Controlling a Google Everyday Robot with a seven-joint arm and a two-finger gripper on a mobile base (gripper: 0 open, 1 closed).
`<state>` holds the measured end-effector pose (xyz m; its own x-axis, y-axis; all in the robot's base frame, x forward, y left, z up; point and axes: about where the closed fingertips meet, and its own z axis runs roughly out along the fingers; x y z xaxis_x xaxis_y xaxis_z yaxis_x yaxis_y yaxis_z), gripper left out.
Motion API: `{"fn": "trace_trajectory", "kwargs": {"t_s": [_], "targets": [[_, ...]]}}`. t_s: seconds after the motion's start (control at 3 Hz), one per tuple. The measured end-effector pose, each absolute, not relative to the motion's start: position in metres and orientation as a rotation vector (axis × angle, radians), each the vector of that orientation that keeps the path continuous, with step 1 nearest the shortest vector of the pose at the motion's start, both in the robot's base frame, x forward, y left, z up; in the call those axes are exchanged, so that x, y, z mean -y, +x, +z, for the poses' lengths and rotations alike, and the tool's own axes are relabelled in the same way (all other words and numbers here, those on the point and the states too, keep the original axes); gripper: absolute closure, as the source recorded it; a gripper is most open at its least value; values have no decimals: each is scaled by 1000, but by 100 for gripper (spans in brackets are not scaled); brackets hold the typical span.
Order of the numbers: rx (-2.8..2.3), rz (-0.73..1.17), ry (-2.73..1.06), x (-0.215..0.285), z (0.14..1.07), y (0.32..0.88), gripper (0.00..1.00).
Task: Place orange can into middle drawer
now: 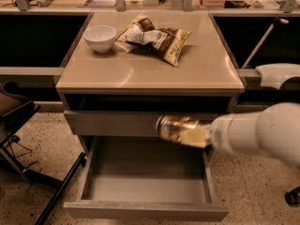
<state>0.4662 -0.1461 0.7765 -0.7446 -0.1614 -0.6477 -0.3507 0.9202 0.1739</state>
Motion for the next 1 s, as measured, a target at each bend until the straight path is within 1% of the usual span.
{"fn": "trace_trajectory", "kwargs": {"t_s": [0.33,0.67,1.0], "targets": [[-2483,384,-339,146,741,443,100],[-2483,384,-341,146,741,443,100],[-2496,351,-328,139,722,440,100]]}}
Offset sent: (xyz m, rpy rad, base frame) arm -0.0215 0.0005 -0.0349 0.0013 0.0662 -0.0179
